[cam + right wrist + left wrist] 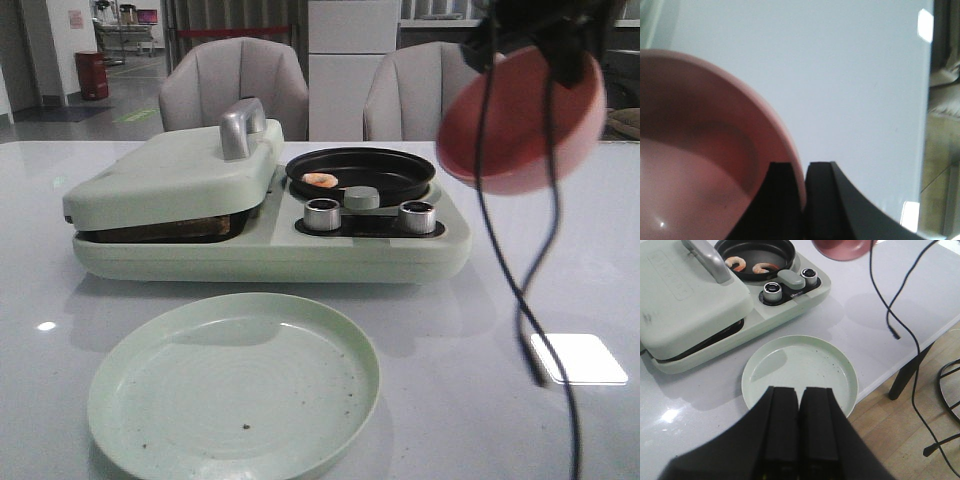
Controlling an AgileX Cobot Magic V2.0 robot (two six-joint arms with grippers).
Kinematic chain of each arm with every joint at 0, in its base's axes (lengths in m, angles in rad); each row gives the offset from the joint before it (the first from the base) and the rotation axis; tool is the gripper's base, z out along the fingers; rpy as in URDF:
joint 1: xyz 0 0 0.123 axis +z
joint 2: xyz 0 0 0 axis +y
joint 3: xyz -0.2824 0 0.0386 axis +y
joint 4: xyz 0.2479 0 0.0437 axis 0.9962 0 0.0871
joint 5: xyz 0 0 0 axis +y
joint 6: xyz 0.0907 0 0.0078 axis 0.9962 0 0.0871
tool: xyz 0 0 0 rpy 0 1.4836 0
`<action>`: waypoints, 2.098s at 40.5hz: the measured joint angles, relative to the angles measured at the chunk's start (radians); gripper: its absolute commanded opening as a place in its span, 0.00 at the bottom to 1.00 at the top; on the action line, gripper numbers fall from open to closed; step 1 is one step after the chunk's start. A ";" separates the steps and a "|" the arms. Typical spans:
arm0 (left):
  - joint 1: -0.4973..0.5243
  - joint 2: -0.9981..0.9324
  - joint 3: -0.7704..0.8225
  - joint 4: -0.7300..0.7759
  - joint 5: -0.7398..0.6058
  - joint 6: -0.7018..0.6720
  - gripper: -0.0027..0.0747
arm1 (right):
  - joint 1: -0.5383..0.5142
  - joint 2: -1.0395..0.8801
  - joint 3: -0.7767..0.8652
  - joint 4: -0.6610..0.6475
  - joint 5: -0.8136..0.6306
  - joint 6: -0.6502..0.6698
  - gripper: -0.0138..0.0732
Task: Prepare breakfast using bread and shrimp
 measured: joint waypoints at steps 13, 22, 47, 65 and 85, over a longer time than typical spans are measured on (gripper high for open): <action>0.000 0.000 0.000 0.000 0.000 0.000 0.16 | -0.318 -0.229 0.399 0.340 -0.237 -0.094 0.18; 0.000 0.000 0.000 0.000 0.000 0.000 0.16 | -0.462 -0.246 0.559 0.673 -0.400 -0.302 0.18; 0.000 0.000 0.000 0.000 0.000 0.000 0.16 | -0.469 -0.158 0.670 0.793 -0.632 -0.404 0.57; 0.000 0.000 0.000 0.000 0.000 0.000 0.16 | -0.392 -0.310 0.644 0.777 -0.597 -0.406 0.66; 0.000 0.000 0.000 0.000 0.000 0.000 0.16 | -0.171 -0.908 0.832 0.764 -0.453 -0.406 0.66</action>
